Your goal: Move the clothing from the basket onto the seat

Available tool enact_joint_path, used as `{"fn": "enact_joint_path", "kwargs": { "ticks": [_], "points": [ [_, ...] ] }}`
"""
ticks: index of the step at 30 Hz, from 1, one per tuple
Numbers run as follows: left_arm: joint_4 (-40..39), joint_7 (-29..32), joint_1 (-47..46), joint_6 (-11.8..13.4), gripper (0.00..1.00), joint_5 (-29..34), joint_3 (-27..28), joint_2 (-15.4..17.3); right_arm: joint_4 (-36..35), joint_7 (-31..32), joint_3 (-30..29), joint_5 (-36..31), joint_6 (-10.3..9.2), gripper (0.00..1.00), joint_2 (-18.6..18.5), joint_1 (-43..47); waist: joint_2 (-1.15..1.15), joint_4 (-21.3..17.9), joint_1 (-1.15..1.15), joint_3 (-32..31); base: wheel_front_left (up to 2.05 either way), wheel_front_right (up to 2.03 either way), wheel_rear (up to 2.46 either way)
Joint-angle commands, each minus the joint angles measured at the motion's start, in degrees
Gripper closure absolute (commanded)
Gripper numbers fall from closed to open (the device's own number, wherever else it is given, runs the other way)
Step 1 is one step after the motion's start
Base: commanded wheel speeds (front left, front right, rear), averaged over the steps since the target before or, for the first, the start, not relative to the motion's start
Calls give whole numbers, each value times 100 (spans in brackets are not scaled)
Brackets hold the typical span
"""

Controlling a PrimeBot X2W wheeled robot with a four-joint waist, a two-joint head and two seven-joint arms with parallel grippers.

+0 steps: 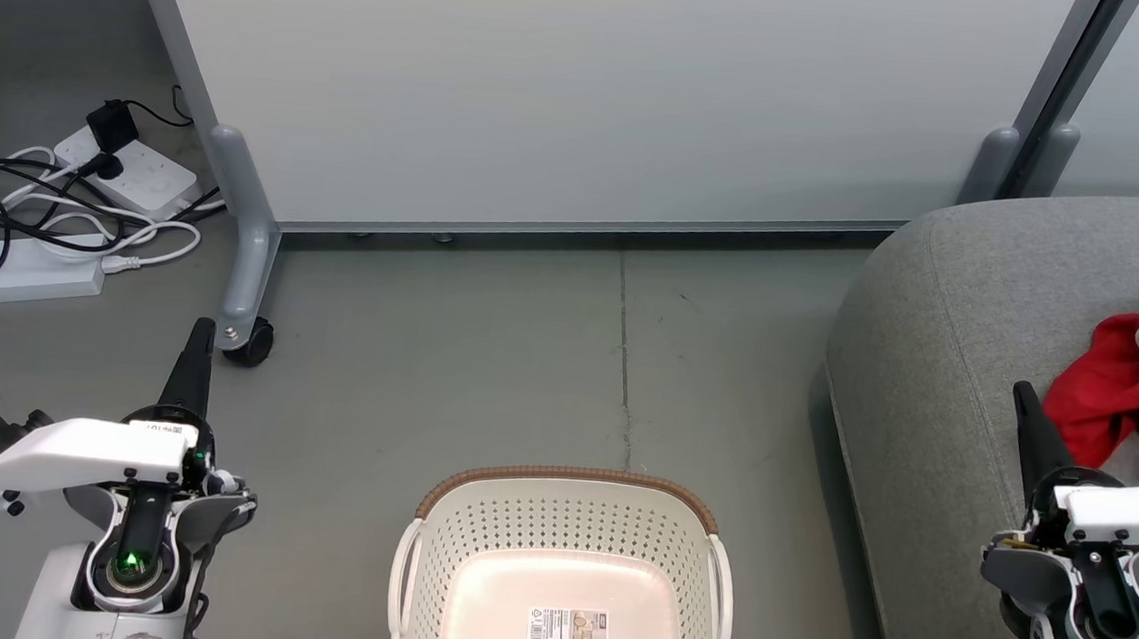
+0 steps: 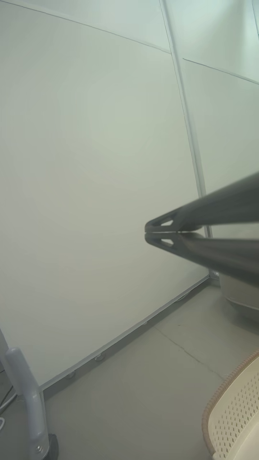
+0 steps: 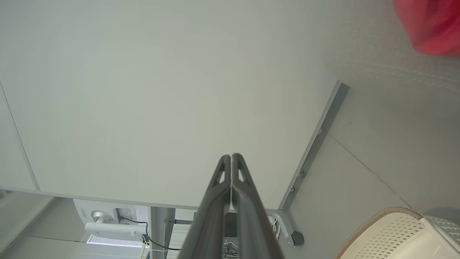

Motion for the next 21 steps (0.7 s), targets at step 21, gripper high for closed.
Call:
{"fn": "enact_joint_path", "kwargs": {
  "ticks": [21],
  "points": [
    [284, 227, -428, -237, 100, -755, 260, -114, 322, 83, -130, 901, 13, 100, -61, -356, 0, 4, 0, 22, 0, 0, 0]
  ]
}}
